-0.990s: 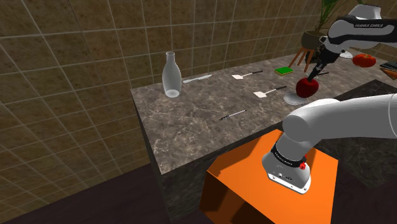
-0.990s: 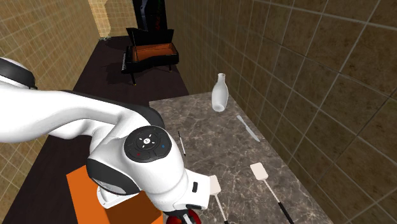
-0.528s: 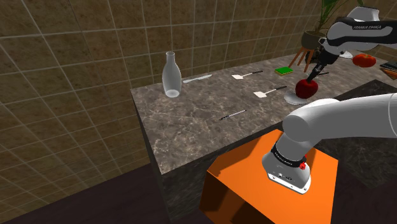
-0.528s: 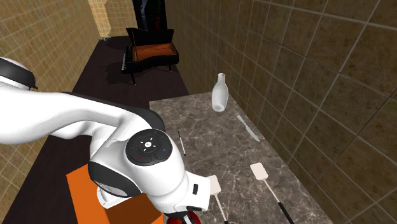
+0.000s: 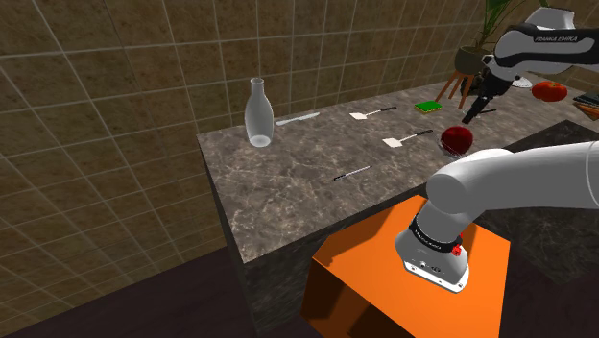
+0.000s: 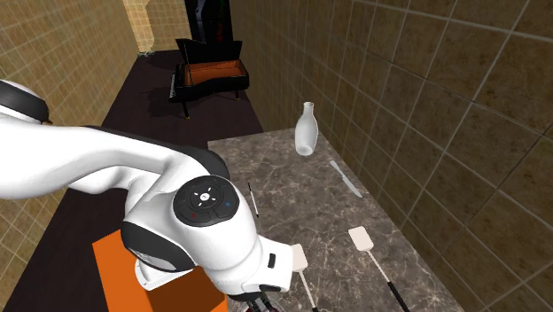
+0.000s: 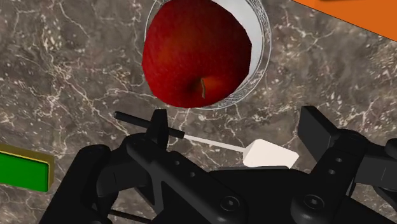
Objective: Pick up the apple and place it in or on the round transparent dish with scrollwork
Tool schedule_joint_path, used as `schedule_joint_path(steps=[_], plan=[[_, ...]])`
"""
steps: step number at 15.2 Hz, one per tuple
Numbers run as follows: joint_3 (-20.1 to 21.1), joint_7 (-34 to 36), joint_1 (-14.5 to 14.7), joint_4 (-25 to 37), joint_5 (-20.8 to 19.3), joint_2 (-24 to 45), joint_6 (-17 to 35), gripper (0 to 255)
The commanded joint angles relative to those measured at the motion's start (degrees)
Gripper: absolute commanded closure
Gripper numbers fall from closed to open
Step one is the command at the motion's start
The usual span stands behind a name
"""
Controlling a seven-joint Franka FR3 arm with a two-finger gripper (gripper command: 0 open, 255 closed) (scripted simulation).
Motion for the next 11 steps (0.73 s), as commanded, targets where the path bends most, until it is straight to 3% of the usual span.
schedule_joint_path(steps=[1, 3, 11], plan=[[1.56, -0.36, -0.25, 2.19, 0.91, -0.67, -3.01, 0], [3.39, -0.66, -0.41, 4.86, 2.02, -1.24, -6.43, 0], [3.39, -0.67, -0.42, 4.86, 2.02, -1.23, -6.43, 0]])
